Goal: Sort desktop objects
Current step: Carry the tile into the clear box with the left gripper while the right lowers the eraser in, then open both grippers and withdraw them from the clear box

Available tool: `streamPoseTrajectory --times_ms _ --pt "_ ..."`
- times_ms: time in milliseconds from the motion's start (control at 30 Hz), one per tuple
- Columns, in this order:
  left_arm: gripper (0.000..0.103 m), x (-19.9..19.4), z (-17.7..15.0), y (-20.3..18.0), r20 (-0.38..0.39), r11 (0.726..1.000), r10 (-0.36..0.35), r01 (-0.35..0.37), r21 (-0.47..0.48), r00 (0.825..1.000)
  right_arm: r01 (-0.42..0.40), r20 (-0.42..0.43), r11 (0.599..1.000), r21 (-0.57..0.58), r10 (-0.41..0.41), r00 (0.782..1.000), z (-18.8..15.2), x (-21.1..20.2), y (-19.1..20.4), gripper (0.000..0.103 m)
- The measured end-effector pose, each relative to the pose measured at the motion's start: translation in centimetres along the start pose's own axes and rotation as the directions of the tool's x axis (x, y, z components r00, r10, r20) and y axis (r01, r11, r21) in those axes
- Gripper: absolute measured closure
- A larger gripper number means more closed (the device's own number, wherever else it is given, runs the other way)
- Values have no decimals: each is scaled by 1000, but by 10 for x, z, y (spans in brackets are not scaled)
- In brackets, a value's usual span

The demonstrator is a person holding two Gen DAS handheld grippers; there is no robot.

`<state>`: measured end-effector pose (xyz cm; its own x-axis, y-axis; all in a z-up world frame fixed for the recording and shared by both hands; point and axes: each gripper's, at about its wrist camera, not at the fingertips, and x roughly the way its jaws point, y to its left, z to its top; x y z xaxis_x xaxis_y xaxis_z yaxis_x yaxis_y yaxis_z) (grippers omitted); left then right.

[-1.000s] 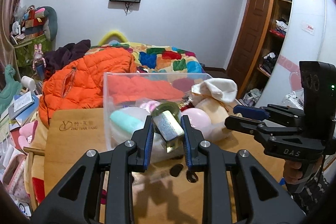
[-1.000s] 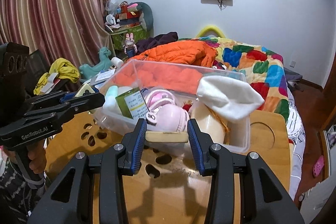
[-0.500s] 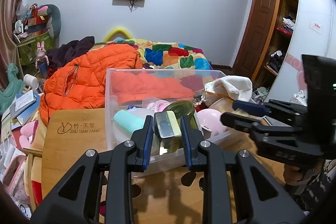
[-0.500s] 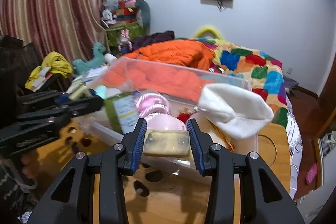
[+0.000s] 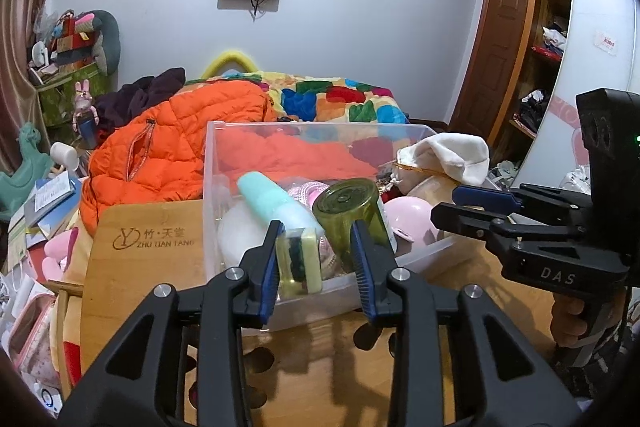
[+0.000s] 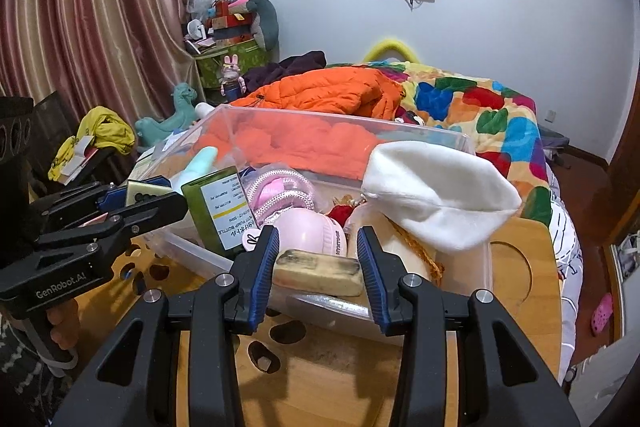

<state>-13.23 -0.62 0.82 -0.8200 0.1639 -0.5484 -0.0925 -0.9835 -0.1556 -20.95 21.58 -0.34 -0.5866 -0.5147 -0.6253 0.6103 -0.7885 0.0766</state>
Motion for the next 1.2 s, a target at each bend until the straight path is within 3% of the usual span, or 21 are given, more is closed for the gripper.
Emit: streamPoseTrajectory --times_ms 900,1200 --pt "68 -44 -15 -9 27 1000 12 -11 -11 1000 -1 36 997 77 -2 999 -16 -42 -1 64" --pt "48 -64 -21 -33 66 998 42 -44 34 997 34 75 995 89 -41 996 -23 -65 5 59"
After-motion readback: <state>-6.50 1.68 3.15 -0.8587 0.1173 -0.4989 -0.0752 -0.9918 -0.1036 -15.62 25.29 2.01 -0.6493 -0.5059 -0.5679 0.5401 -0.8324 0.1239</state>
